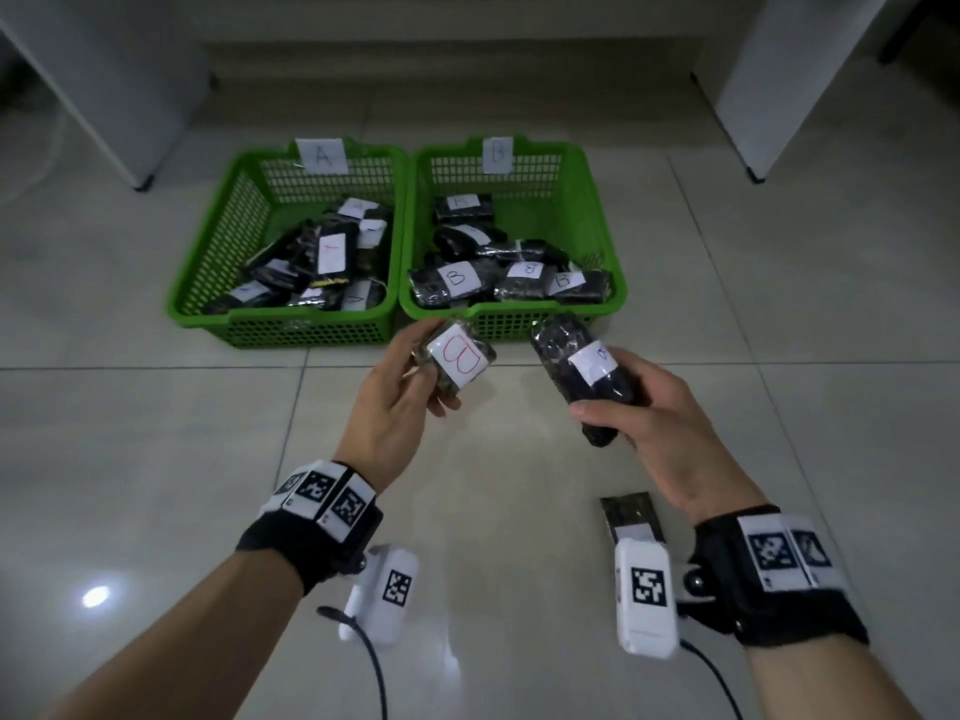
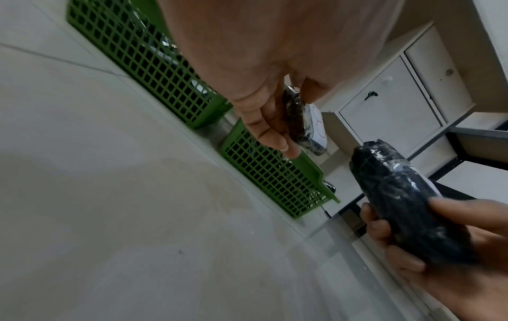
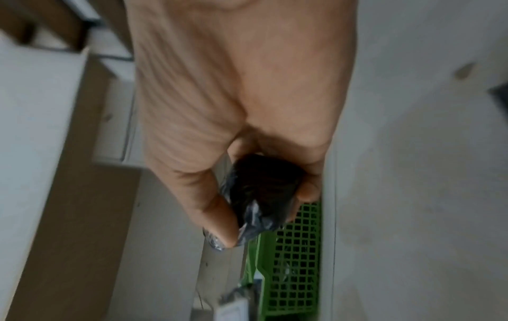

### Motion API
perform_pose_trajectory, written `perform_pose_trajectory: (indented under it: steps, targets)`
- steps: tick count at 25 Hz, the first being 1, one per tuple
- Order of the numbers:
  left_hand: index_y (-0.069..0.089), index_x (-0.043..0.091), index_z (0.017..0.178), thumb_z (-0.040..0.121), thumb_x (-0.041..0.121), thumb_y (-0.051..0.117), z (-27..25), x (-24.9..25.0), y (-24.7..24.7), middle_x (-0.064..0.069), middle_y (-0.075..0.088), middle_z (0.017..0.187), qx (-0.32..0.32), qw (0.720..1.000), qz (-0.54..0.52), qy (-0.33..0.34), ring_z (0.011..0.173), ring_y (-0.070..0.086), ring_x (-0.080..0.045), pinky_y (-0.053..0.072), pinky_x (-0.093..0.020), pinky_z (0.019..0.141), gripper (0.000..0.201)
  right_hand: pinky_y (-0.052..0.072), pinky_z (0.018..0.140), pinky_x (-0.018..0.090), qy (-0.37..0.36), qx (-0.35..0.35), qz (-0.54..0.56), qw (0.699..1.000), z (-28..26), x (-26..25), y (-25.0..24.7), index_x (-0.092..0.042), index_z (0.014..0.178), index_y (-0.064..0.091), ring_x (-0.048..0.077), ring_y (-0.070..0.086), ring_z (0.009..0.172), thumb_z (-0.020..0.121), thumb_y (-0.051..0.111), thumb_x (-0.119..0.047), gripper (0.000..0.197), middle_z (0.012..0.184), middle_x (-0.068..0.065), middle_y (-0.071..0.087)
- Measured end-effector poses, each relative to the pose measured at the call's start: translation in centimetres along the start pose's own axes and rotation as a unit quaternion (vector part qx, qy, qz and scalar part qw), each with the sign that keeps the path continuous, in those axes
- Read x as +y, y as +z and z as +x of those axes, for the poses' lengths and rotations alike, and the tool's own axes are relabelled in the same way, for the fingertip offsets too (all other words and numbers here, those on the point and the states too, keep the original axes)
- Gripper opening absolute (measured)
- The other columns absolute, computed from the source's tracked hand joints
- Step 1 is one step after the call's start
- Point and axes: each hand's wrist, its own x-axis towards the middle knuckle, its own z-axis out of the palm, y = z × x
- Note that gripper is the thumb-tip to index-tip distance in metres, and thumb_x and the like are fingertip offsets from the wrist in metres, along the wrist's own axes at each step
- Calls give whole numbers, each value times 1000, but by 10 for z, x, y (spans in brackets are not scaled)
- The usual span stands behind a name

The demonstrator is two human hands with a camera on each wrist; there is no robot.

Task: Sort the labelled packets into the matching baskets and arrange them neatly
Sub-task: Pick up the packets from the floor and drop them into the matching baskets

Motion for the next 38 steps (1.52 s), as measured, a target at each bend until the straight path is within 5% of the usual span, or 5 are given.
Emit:
perform_pose_trajectory:
  steps: [14, 20, 26, 32, 38]
  targets:
    - [48, 31, 137, 98, 3, 49, 58, 16, -86, 6, 68, 108, 87, 996, 31, 7, 86, 70, -29, 60, -44, 76, 48, 52, 95, 30, -249, 84, -208, 942, 79, -25, 99, -25, 129, 62, 8, 60, 110, 73, 82, -16, 60, 121, -6, 63]
    - [50, 29, 135, 98, 8, 52, 125, 26, -58, 0, 69, 105, 35, 993, 101, 42, 76, 71, -10, 52, -22, 56, 43, 41, 83, 31, -191, 311, -313, 877, 179, -55, 64, -23, 122, 53, 29, 57, 107, 80, 82, -29, 50, 114, 5, 60]
    - [42, 31, 143, 95, 24, 60, 187, 19, -18, 2, 67, 117, 16, 964, 258, 58, 95, 64, -12, 49, -22, 78, 52, 34, 97, 45, -150, 227, -559, 783, 229, -20, 30, -17, 128, 58, 36, 51, 116, 97, 51, -45, 42, 119, 17, 68]
    - [31, 20, 151, 94, 51, 43, 202, -1, 9, -8, 40, 152, -100, 811, 574, -59, 143, 27, -27, 18, -50, 115, 66, 30, 108, 47, -208, 239, -495, 809, 203, -23, 23, -10, 142, 50, 34, 39, 133, 98, 49, -42, 55, 143, 14, 51]
    - [60, 16, 124, 92, 37, 46, 140, 18, 47, -6, 49, 142, -76, 851, 493, 165, 135, 38, -29, 25, -48, 110, 41, 44, 79, 34, -188, 253, -394, 864, 53, 32, -7, -14, 113, 60, 20, 56, 89, 84, 69, -25, 32, 100, 1, 62]
